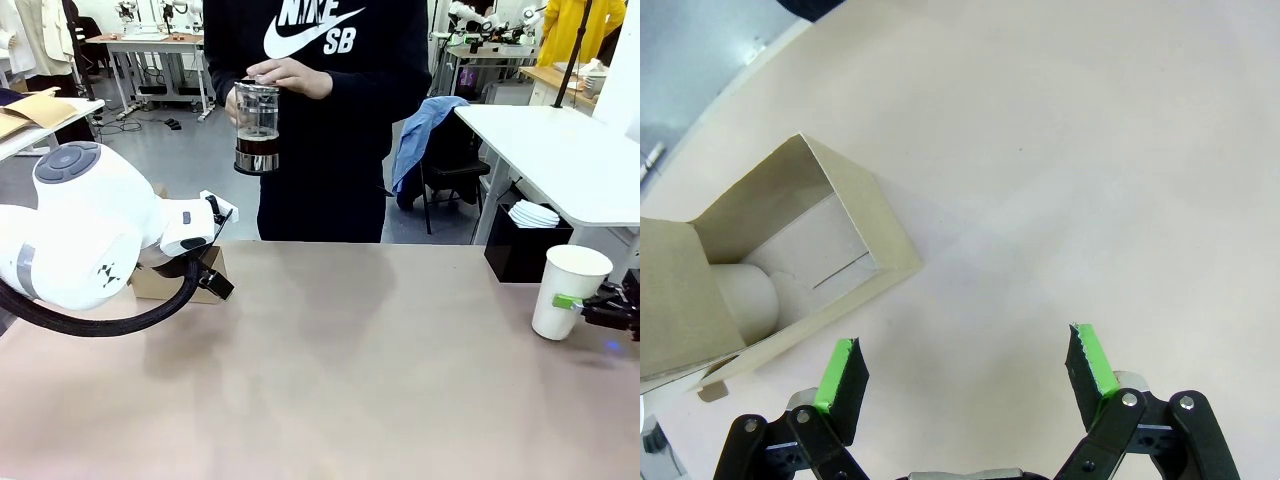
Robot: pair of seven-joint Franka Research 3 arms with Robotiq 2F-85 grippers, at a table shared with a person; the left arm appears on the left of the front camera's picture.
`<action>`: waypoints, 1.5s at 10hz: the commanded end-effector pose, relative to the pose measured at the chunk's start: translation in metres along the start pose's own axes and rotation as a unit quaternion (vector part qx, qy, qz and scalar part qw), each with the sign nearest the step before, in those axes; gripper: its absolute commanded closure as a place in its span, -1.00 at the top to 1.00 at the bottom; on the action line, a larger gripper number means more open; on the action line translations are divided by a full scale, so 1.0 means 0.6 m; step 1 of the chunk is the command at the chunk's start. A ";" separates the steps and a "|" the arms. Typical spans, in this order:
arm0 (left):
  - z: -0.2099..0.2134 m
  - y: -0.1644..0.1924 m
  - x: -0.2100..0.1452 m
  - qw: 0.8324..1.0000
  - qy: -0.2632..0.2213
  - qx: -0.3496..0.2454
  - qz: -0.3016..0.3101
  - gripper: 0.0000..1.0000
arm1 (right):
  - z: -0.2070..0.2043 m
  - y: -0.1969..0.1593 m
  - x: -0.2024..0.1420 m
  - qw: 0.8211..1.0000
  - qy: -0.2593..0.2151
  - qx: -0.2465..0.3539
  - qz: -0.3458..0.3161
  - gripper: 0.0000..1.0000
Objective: Pour a drink into a cup and package it in a carrier.
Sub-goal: Pick up the 600 ml Paper Cup and place it in the middle top area of the table.
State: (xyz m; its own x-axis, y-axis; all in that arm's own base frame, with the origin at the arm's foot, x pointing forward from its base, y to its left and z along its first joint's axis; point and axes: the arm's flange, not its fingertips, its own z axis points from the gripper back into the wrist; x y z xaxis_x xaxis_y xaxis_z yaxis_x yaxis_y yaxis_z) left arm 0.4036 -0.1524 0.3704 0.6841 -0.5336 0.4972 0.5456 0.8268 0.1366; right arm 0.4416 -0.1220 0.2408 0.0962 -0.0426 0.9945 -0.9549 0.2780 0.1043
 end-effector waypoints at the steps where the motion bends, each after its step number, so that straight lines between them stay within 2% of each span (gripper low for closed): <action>1: 0.000 0.001 0.000 1.000 0.000 -0.001 0.000 1.00 | -0.096 0.023 0.059 0.999 -0.002 -0.040 -0.006 0.61; 5: 0.000 0.001 0.000 1.000 0.000 -0.001 0.000 1.00 | -0.244 0.057 0.117 0.995 -0.031 -0.091 0.023 0.61; 8: 0.000 0.001 0.000 1.000 0.000 -0.001 0.000 1.00 | -0.358 0.078 0.133 0.996 -0.029 -0.083 0.020 0.61; 10: 0.000 0.001 0.000 1.000 0.000 -0.001 0.000 1.00 | -0.427 0.063 0.123 0.995 -0.023 -0.098 0.007 0.61; 12: 0.000 0.001 0.000 1.000 0.000 -0.001 0.000 1.00 | -0.473 0.030 0.110 0.991 -0.061 -0.117 0.024 0.61; 15: 0.000 0.001 0.000 1.000 0.000 -0.001 0.000 1.00 | -0.522 -0.017 0.066 0.991 -0.071 -0.117 0.014 0.61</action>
State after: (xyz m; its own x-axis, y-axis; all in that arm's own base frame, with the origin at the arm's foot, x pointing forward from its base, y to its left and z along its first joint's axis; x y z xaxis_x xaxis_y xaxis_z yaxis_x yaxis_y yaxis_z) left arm 0.4037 -0.1522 0.3702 0.6845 -0.5334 0.4969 0.5452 0.8270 0.1368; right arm 0.5327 0.1640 0.2917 0.0516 -0.1591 0.9859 -0.8741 0.4702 0.1216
